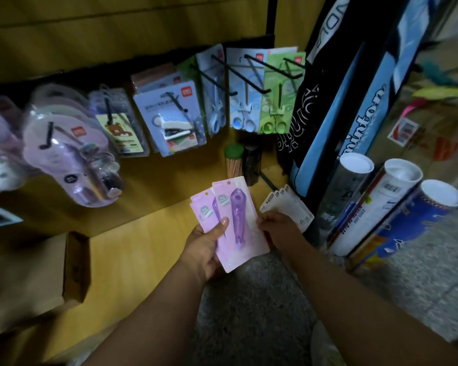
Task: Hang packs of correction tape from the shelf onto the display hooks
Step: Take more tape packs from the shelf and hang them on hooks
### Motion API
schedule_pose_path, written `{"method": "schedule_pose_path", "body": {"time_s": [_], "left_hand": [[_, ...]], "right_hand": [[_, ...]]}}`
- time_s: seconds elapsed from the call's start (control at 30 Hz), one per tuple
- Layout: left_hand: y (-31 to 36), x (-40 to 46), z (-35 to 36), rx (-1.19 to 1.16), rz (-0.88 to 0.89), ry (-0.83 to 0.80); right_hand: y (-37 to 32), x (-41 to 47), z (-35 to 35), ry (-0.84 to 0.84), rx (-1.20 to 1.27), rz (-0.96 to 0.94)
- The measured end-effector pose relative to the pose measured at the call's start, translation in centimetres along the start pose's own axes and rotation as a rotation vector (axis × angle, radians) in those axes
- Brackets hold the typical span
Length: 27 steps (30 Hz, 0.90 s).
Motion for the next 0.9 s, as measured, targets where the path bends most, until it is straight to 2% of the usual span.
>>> {"method": "schedule_pose_path", "body": {"time_s": [0.1,0.23,0.43,0.67,0.77,0.9], "left_hand": [[0.9,-1.7,0.6,0.059,0.022,-0.039],[1.7,-4.1,2.3,0.137,0.078,-0.097],[2.5,-7.3,5.1,0.238,0.214,-0.091],[5.0,-10.9,7.3,0.071,0.204,-0.25],[6.1,-12.1,8.2,0.015,0.216,-0.383],[7.9,-13.3,9.4,-0.015,0.256,-0.449]], "right_hand": [[-1.4,-1.8,-0.3,-0.044,0.126,-0.034],[-2.7,-4.0,-1.1,-0.138,0.062,-0.143],[-3.9,-7.4,-2.9,-0.124,0.265,-0.238],[-6.3,-9.9,-4.2,-0.111,0.523,-0.248],[-8.0,-11.2,-4.4,-0.135,0.565,-0.293],[-10.0,-12.1,-4.6,-0.094,0.562,-0.369]]}}
Point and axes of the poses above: each hand's wrist, its own x-axis towards the middle knuckle, its own z-axis out of the palm, y = z × x, the point moved 1 cm from there along x, towards the middle knuckle, and after that the axes turned 8 degrees about x, right-handed, at the moved point
